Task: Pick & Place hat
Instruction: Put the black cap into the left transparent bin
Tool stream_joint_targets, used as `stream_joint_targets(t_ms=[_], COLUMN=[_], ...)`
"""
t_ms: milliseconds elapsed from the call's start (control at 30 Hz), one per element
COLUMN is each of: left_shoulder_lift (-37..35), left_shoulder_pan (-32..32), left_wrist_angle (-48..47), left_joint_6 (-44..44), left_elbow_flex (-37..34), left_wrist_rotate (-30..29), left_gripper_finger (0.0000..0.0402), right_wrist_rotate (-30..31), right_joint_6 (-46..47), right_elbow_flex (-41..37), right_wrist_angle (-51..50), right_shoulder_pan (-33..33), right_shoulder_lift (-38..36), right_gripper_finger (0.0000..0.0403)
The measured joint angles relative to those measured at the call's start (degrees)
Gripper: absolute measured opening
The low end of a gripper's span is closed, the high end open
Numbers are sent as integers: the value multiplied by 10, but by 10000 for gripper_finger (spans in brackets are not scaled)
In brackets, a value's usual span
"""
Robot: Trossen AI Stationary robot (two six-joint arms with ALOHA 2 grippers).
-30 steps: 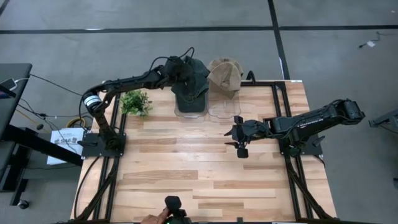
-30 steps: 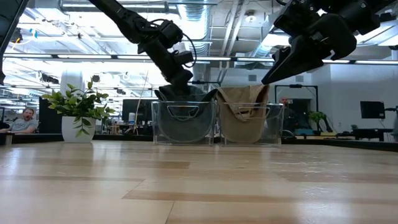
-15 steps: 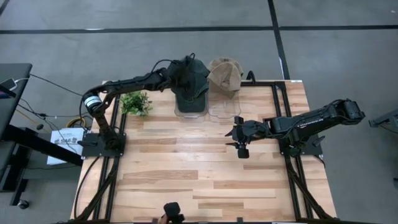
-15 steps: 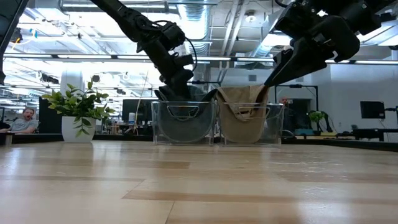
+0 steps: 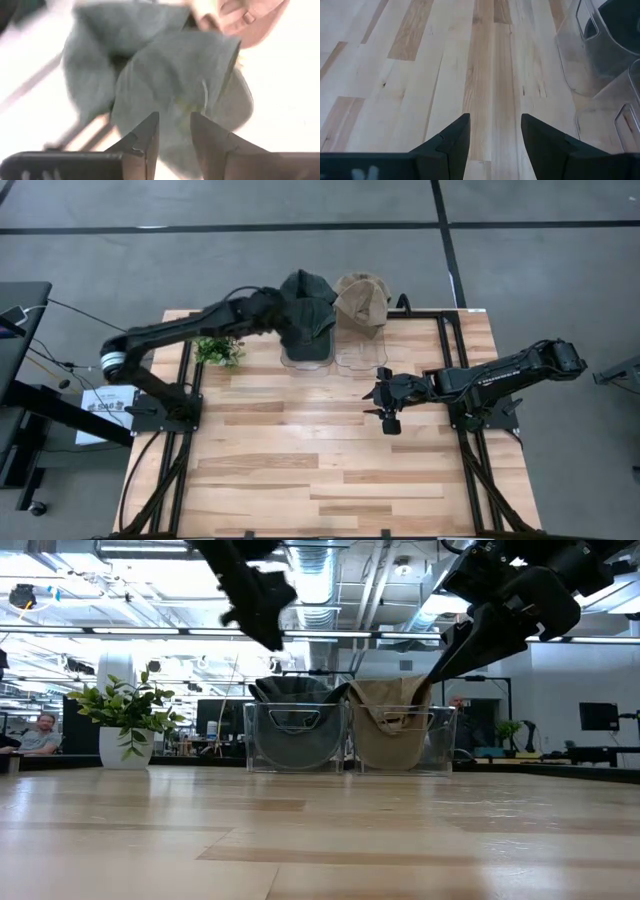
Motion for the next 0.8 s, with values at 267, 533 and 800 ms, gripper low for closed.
stream_joint_targets(t_ms=[267, 533, 800], left_shoulder_lift=[-40, -28, -27], left_shoulder_pan=[90, 145, 153], left_wrist_angle=[-122, -108, -55], left_joint_6=[-120, -144, -152], left_elbow_flex=[-3, -24, -53], left_wrist_rotate=[118, 163, 209], left_gripper_finger=[108, 108, 108], right_wrist_rotate=[0, 0, 0], right_joint_6=[7, 15, 15], right_elbow_flex=[0, 0, 0], right_wrist_angle=[6, 6, 6], right_shoulder_pan=[3, 17, 27], right_shoulder_lift=[0, 0, 0], right_gripper_finger=[167, 168, 168])
